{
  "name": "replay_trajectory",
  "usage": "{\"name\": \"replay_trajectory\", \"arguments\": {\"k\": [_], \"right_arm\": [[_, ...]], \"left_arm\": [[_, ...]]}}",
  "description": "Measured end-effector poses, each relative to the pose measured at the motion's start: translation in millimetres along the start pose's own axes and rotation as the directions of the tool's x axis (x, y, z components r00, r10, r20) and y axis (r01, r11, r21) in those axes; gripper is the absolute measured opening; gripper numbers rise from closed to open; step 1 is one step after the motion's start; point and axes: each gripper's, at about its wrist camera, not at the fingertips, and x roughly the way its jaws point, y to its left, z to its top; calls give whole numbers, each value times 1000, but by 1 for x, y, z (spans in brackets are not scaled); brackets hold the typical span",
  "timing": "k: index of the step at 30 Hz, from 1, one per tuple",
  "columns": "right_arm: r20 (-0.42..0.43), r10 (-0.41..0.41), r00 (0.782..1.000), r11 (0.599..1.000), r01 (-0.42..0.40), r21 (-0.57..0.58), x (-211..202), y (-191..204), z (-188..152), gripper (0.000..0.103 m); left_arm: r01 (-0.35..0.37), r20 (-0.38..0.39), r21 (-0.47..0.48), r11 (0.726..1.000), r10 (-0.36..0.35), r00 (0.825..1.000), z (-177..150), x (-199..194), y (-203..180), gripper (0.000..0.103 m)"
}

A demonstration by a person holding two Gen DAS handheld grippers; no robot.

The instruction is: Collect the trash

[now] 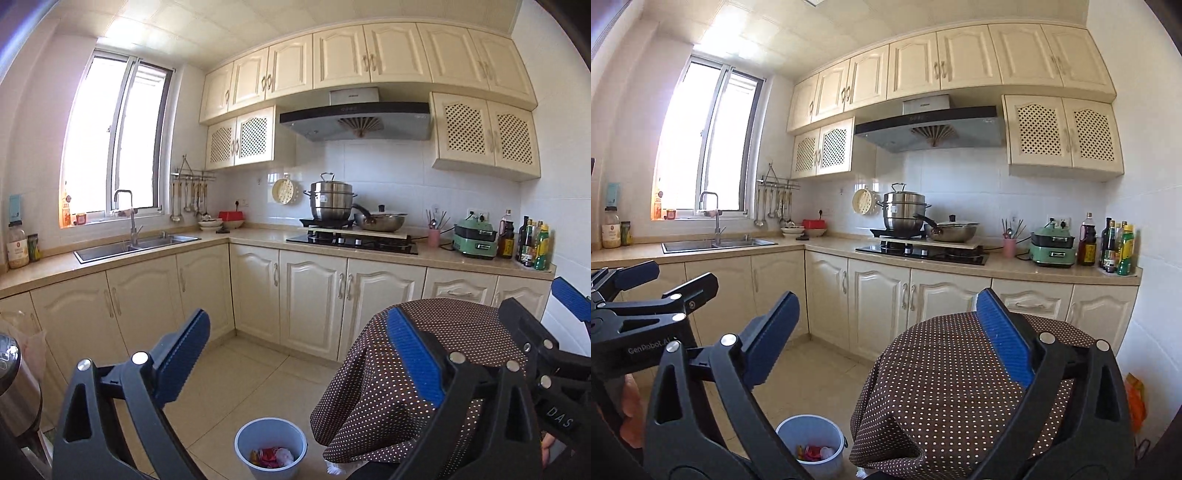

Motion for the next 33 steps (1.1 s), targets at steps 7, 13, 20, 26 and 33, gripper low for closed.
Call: {"name": "replay_trajectory", "arguments": {"k": [7,13,20,26,33], "right_arm": [[1,4,1000,1000,-4,11,-5,-4,-5,95],[-4,7,1000,1000,-7,10,-4,-4,-7,96],[-15,13,1000,1000,-13,10,-1,-1,-9,96],[-22,15,1000,1000,-15,8,1,0,-10,96],[-24,15,1000,1000,-15,9,1,0,-11,96]], "left_arm": [[-11,12,7,1000,11,1000,-2,-9,-5,95],[-12,6,8,1000,12,1000,-6,-5,0,95],[-1,1,8,1000,1,1000,-9,-1,4,95],[5,-1,7,1000,-5,1000,-10,0,5,95],[8,-3,7,1000,-8,1000,-12,-1,4,95]]}}
